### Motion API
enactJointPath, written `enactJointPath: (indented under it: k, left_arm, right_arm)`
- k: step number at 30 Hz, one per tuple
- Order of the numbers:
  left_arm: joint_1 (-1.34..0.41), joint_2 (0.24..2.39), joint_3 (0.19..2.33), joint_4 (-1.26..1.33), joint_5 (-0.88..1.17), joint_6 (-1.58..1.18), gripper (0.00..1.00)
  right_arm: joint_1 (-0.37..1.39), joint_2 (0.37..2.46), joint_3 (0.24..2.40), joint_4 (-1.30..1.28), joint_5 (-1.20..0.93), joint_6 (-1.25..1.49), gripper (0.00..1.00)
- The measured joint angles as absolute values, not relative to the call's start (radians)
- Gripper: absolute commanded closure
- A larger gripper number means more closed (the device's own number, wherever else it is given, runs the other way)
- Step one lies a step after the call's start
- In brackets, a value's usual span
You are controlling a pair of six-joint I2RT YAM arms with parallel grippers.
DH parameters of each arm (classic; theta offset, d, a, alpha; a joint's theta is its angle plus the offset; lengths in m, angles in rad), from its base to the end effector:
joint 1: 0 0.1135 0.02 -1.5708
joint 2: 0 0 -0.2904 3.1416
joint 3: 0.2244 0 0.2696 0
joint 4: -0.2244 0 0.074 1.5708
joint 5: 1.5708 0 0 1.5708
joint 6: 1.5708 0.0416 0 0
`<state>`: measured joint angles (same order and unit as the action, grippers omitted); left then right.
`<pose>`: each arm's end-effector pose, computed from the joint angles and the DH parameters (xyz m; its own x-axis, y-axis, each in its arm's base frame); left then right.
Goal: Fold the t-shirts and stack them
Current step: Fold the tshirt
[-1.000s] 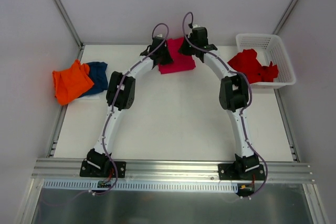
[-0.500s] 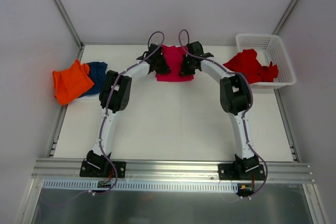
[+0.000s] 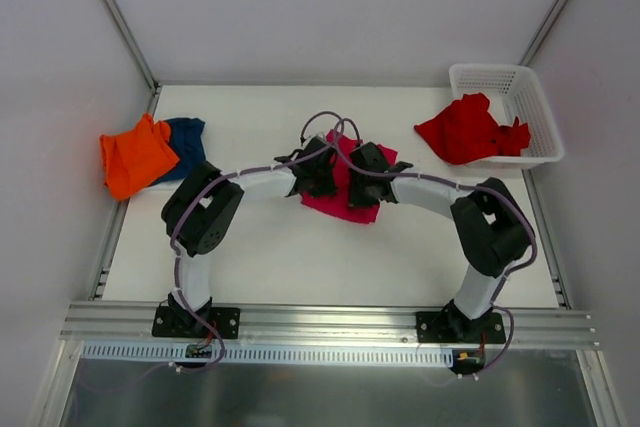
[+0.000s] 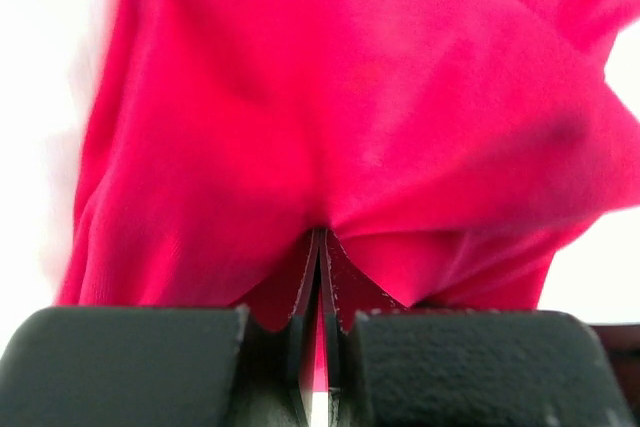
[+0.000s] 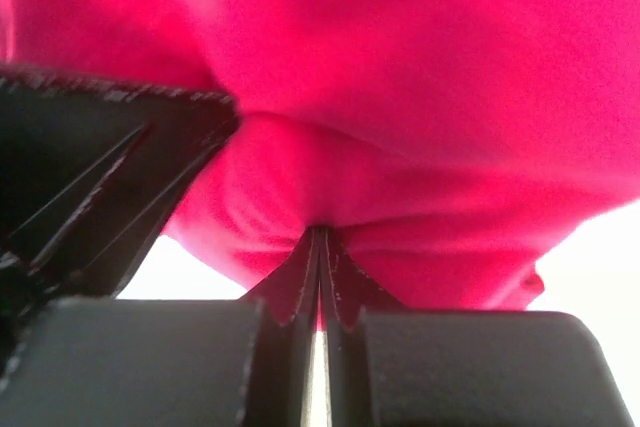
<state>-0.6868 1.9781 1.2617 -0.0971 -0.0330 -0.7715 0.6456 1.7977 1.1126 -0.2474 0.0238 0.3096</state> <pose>0.3504 -0.2856 0.1688 -0.8325 -0.2185 -0.5092 0.0500 0.8856 -0.4618 0.3167 0.2373 0.1838 -0.7908 -0.2143 -0.5733 -0.3667 0.9159 0.1633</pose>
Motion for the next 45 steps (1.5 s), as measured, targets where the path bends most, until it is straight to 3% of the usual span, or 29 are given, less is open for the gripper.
enactJointPath:
  k: [10, 19, 22, 23, 25, 26, 29, 32, 37, 45]
  left_arm:
    - [-0.897, 1.681, 0.847, 0.023, -0.189, -0.928, 1.0]
    - [-1.014, 1.513, 0.659, 0.045, -0.249, -1.062, 1.0]
    - [-1.053, 1.436, 0.615, 0.004, -0.271, -1.085, 1.0]
    - [-1.066, 1.41, 0.61, -0.022, -0.277, -1.083, 0.91]
    - [-1.09, 1.338, 0.605, -0.105, -0.316, -1.067, 0.63]
    - [-1.101, 1.299, 0.605, -0.136, -0.339, -1.043, 0.29]
    - [-1.107, 1.163, 0.619, -0.206, -0.415, -0.974, 0.01]
    - [-1.105, 1.038, 0.673, -0.243, -0.525, -0.899, 0.01]
    - [-1.035, 0.952, 0.687, -0.263, -0.582, -0.847, 0.01]
    - [-0.899, 0.927, 0.458, -0.132, -0.418, -0.748, 0.01]
  right_arm:
    - [0.86, 1.53, 0.788, -0.161, 0.198, 0.476, 0.99]
    - [1.122, 1.458, 0.733, -0.248, 0.376, 0.658, 0.99]
    - [1.194, 1.459, 0.76, -0.324, 0.426, 0.706, 0.79]
    - [1.216, 1.459, 0.776, -0.364, 0.449, 0.714, 0.61]
    - [1.252, 1.456, 0.812, -0.438, 0.495, 0.718, 0.45]
    - [1.265, 1.453, 0.838, -0.483, 0.525, 0.716, 0.37]
    - [1.295, 1.409, 0.918, -0.574, 0.607, 0.684, 0.24]
    - [1.308, 1.308, 0.984, -0.603, 0.703, 0.619, 0.18]
    - [1.229, 1.179, 0.977, -0.558, 0.756, 0.496, 0.19]
    - [0.957, 1.184, 0.764, -0.296, 0.506, 0.328, 0.19]
